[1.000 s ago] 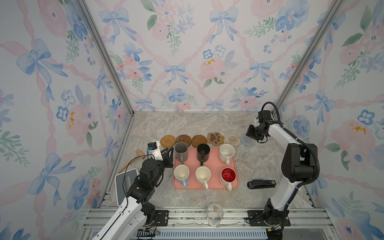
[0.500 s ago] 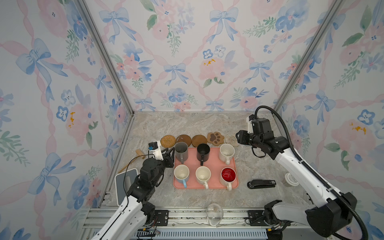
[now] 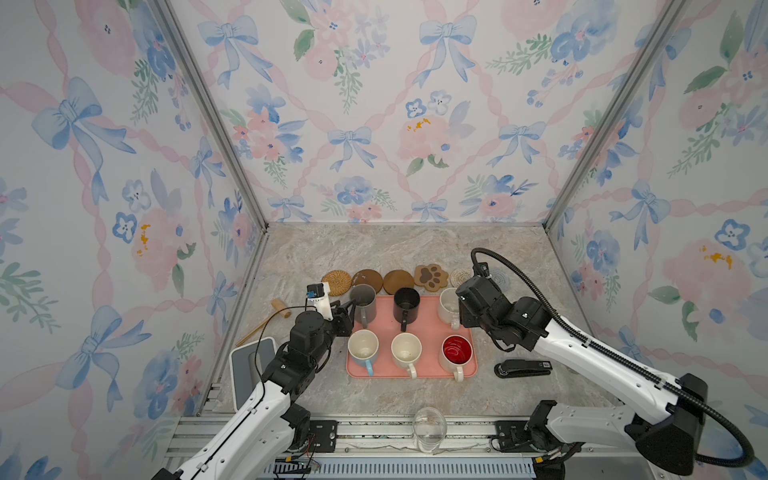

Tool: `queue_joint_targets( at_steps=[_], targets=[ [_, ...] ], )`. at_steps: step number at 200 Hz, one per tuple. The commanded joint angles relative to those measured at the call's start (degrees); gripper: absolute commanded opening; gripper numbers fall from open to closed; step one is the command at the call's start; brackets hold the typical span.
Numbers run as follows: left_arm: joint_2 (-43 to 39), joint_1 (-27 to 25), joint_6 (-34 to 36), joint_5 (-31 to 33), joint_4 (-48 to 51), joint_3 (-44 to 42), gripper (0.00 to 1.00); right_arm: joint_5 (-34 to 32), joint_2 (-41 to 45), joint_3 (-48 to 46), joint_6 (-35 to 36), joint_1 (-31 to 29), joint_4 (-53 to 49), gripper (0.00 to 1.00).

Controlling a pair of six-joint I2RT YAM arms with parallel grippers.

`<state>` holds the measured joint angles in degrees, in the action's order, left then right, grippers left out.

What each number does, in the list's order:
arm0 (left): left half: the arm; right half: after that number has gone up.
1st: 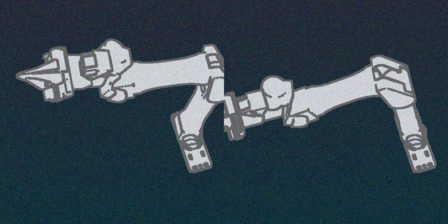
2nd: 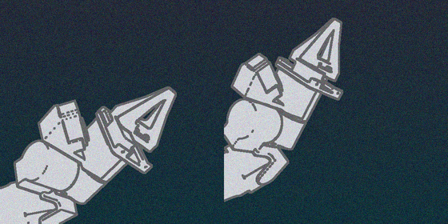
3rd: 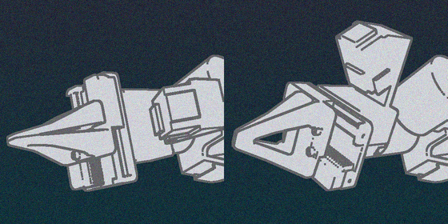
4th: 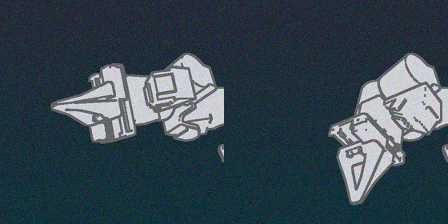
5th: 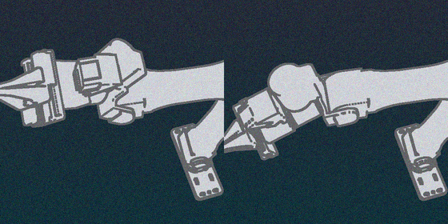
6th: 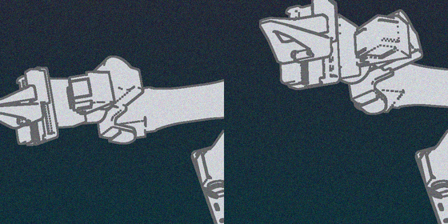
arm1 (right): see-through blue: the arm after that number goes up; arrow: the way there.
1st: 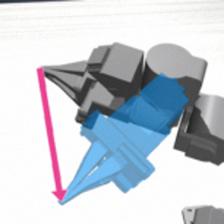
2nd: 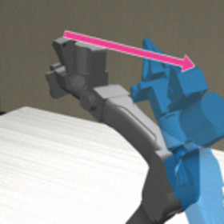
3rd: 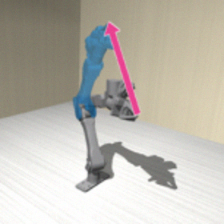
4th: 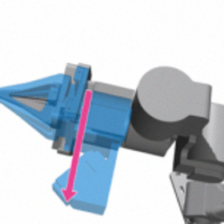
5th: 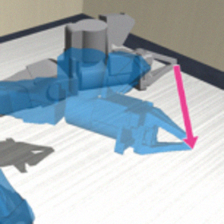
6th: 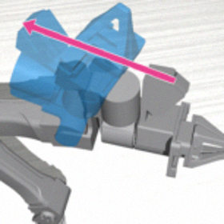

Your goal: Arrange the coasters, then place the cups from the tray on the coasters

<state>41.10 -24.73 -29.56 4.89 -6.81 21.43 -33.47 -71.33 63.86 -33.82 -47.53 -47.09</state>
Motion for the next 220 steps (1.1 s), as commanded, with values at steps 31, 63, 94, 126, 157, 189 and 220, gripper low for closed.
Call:
queue_joint_targets(
  at_steps=[31,63,94,126,157,189,220],
  targets=[
    [1.2,-0.1,1.8,-0.5,-0.3,1.2,0.49,1.7,-0.6,-2.9,-3.5,-1.5,1.5,0.72],
    [3.1,-0.1,3.0,-2.6,1.1,2.5,0.52,4.5,-1.0,-2.8,-2.4,-0.7,3.5,0.72],
    [3.7,-0.2,2.8,-1.7,1.0,2.5,0.52,7.6,-3.1,-1.3,-2.5,0.0,1.4,0.72],
    [3.0,-0.2,2.4,0.2,1.1,1.9,0.52,12.6,-2.5,-3.7,-3.0,1.6,5.1,0.74],
    [1.2,-0.3,1.8,1.3,1.0,1.2,0.52,16.1,-2.7,-5.0,-3.8,2.8,7.4,0.73],
    [0.1,-0.2,1.8,2.0,0.7,0.5,0.52,17.7,-4.0,-5.4,-3.8,3.0,8.4,0.73],
    [0.0,-0.2,1.9,2.3,0.7,0.5,0.52,18.5,-4.4,-6.4,-4.3,3.4,8.7,0.73]
  ],
)
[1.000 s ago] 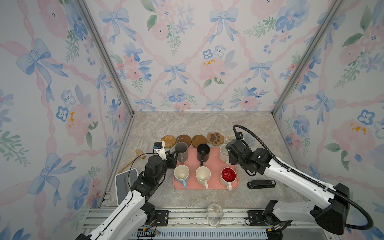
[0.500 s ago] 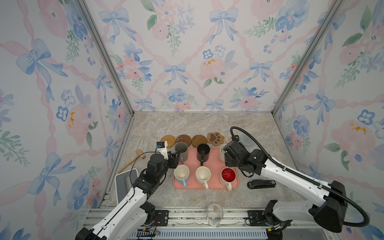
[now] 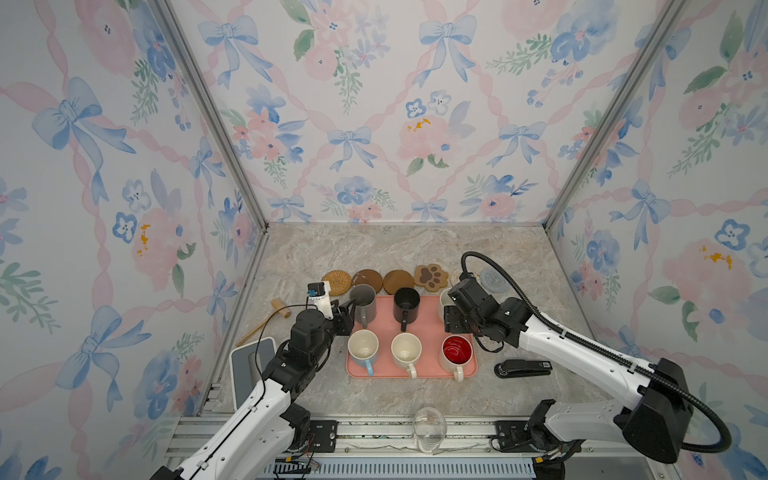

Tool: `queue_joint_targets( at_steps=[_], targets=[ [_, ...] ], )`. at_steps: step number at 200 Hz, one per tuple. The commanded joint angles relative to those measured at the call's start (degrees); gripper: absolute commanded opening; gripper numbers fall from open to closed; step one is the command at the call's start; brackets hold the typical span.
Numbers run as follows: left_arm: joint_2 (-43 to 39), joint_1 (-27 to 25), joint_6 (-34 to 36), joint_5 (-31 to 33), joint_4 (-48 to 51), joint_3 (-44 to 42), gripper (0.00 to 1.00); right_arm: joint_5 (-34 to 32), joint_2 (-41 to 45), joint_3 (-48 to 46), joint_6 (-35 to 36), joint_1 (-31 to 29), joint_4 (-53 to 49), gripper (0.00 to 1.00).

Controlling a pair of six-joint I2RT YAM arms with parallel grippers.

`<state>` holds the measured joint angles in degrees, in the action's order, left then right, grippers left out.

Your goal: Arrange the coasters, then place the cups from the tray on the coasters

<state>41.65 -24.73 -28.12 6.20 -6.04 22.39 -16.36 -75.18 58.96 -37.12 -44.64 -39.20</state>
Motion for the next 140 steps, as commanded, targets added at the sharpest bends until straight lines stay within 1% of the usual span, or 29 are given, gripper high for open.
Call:
queue_joint_targets(
  at_steps=[1,33,69,96,117,133,140],
  targets=[
    [-0.5,-0.2,0.5,1.1,0.0,-0.5,0.52,1.4,-0.6,-1.7,-1.1,0.5,1.0,0.73],
    [-0.4,-0.3,-0.3,1.3,-0.1,-0.5,0.51,2.0,-0.1,-4.4,-1.9,1.5,2.8,0.73],
    [-1.2,-0.2,-1.2,0.2,-0.1,-0.7,0.51,3.2,-0.1,-5.3,-1.9,3.1,3.5,0.73],
    [-2.2,-0.2,-1.1,1.3,-0.5,-1.3,0.51,4.6,-0.9,-6.0,-2.3,4.5,5.3,0.73],
    [-2.3,-0.1,-0.6,1.9,-0.7,-1.4,0.51,6.1,-2.4,-5.8,-2.3,5.3,6.2,0.69],
    [-2.2,-0.2,-0.6,1.8,-0.7,-1.3,0.52,6.2,-3.7,-5.1,-2.1,5.5,6.1,0.61],
    [-2.1,-0.2,-0.6,1.7,-0.8,-1.4,0.52,6.3,-4.2,-4.8,-2.0,5.4,6.2,0.60]
  ],
)
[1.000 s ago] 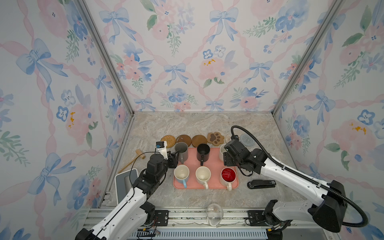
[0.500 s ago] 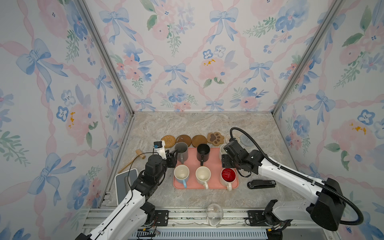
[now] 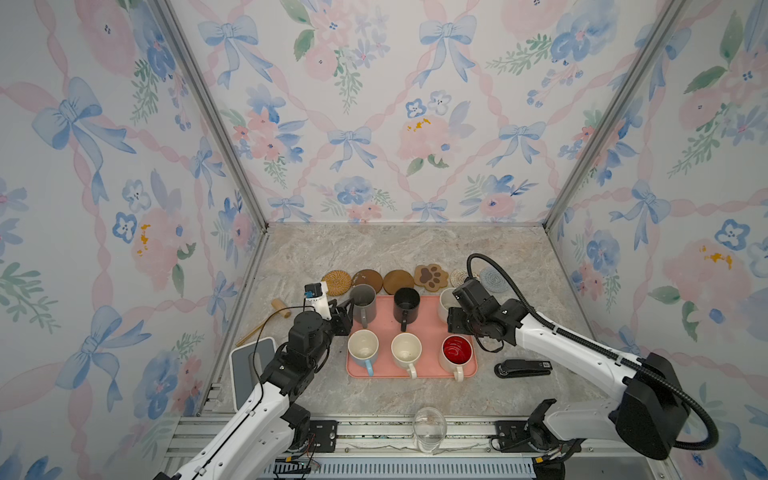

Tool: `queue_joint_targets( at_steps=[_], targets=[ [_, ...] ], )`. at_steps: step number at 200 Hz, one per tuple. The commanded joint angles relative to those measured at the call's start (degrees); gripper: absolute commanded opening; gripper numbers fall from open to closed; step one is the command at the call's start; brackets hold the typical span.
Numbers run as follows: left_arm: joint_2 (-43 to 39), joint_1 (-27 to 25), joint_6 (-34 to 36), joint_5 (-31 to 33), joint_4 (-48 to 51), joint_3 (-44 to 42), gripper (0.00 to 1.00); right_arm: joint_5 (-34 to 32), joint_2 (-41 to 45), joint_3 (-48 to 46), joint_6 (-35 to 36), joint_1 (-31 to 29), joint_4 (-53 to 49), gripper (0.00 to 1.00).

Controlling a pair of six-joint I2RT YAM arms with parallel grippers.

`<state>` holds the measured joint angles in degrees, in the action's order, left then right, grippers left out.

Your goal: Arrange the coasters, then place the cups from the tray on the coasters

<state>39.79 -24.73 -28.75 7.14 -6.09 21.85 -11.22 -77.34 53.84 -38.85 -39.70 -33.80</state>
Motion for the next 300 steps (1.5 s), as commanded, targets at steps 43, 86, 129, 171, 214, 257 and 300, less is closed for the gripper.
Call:
queue_joint_targets(
  at_steps=[43,86,129,171,214,257,300],
  targets=[
    [-0.1,-0.2,0.2,0.8,-1.0,-0.9,0.52,1.1,-3.9,0.5,-0.3,0.5,1.2,0.58],
    [0.0,-0.2,0.4,0.9,-1.3,-1.1,0.52,1.3,-5.2,1.2,0.2,1.4,1.3,0.55],
    [-0.1,-0.1,0.8,0.8,-1.4,-1.1,0.52,1.3,-6.0,2.8,1.2,2.2,0.5,0.50],
    [0.0,-0.1,1.2,0.9,-1.7,-1.3,0.52,2.1,-6.7,2.5,0.9,2.3,1.5,0.49],
    [0.0,-0.2,1.2,0.9,-1.7,-1.4,0.52,2.0,-7.8,2.8,0.9,2.4,1.5,0.49],
    [0.2,-0.1,1.3,1.1,-2.0,-1.5,0.52,2.0,-8.7,3.1,0.7,2.5,1.7,0.46],
    [0.0,-0.2,1.5,1.1,-1.8,-1.5,0.52,1.9,-9.7,3.5,0.6,2.8,1.5,0.43]
  ],
)
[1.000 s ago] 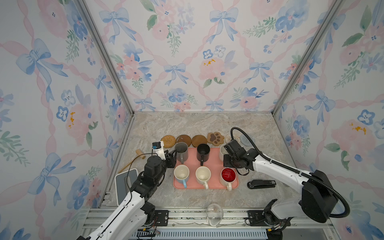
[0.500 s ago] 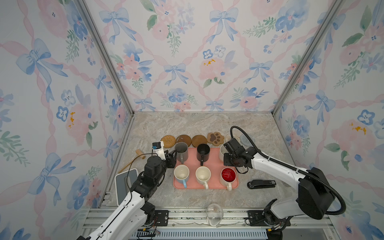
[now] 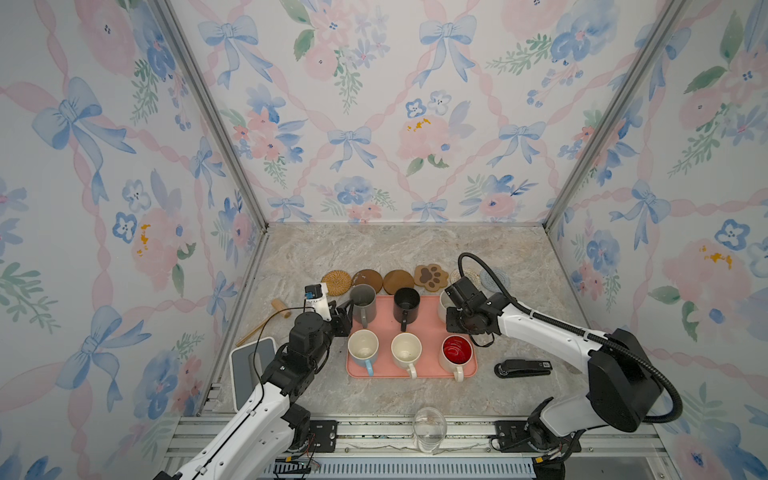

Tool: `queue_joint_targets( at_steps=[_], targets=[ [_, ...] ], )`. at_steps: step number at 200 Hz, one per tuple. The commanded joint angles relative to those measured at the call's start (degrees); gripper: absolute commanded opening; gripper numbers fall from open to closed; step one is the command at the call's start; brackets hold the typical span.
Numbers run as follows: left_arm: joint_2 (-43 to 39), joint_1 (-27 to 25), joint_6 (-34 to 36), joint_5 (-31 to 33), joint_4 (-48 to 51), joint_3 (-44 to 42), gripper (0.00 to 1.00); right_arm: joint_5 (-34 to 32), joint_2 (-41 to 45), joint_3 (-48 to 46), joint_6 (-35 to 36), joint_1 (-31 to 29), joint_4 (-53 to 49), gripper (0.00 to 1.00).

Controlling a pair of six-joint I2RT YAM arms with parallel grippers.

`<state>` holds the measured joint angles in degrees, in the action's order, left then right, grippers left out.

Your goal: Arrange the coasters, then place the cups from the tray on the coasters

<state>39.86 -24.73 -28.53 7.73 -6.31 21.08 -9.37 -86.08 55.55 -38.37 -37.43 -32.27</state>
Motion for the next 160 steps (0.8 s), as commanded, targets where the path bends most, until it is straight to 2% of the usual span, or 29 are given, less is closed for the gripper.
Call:
queue_joint_targets(
  at_steps=[1,83,160],
  targets=[
    [-0.1,-0.2,1.2,0.5,-1.5,-0.8,0.52,0.1,-1.0,1.9,0.1,0.5,0.0,0.43],
    [-1.1,-0.1,1.2,0.8,-1.5,-1.0,0.52,-0.2,-1.5,2.2,0.3,0.9,0.3,0.27],
    [-2.2,-0.1,1.1,1.3,-1.2,-1.3,0.52,-0.5,-2.2,2.3,0.2,1.2,0.3,0.22]
  ],
)
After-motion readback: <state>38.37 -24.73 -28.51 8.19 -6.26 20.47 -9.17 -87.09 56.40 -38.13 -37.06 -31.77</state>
